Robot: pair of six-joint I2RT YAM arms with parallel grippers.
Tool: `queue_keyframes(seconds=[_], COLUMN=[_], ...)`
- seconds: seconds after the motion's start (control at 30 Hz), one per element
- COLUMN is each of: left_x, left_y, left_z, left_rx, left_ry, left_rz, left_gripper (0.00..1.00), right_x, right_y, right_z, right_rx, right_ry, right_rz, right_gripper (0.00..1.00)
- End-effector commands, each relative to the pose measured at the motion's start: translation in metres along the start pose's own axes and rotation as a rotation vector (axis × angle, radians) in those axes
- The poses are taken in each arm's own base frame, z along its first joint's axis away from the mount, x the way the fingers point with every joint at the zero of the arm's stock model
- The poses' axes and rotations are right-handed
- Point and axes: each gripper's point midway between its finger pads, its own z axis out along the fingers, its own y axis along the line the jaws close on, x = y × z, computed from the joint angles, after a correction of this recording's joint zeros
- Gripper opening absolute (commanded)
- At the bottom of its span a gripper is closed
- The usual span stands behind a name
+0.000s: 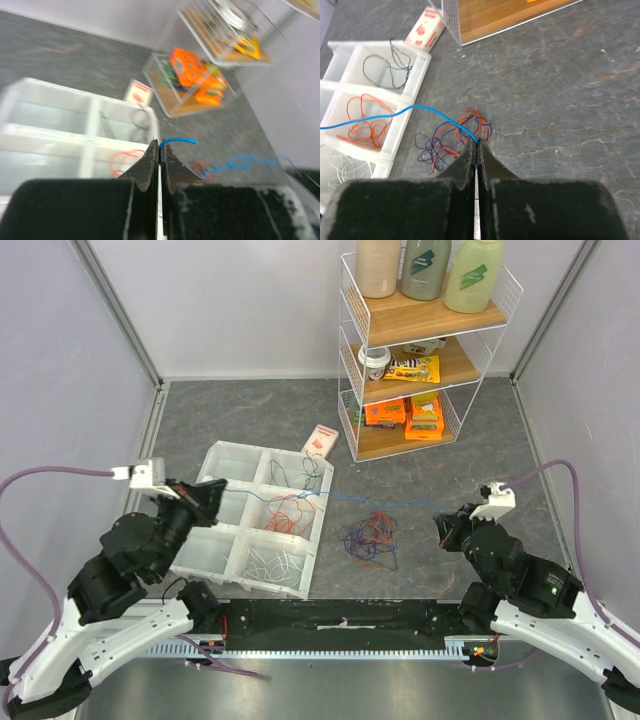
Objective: Untangle the cables
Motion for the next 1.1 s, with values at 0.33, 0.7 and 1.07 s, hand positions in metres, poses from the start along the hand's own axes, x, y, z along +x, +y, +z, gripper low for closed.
queue_keyframes(seconds=[0.33, 0.7, 1.07], left_x=[-0.054, 0.015, 0.032], left_y=[0.068, 0.035, 0.134], left_z=[-0.035, 0.041, 0.032], left_rx=[-0.338, -0.362, -0.846], left_ry=[-0.175, 0.187, 0.225], left_rz=[0.095, 0.328, 0.344], left_gripper=[0.02, 0.02, 0.02], right_x=[-0.024, 0.012, 0.066], right_y=[0.109, 0.269, 0.375], right_z=[0.0, 0.073, 0.146], right_rx=[-0.454, -0.784, -0.812], right_ry=[-0.006, 0.229, 0.245], right_rz=[-0.166, -0.267, -0.14], right_gripper=[0.0, 0.0, 0.0])
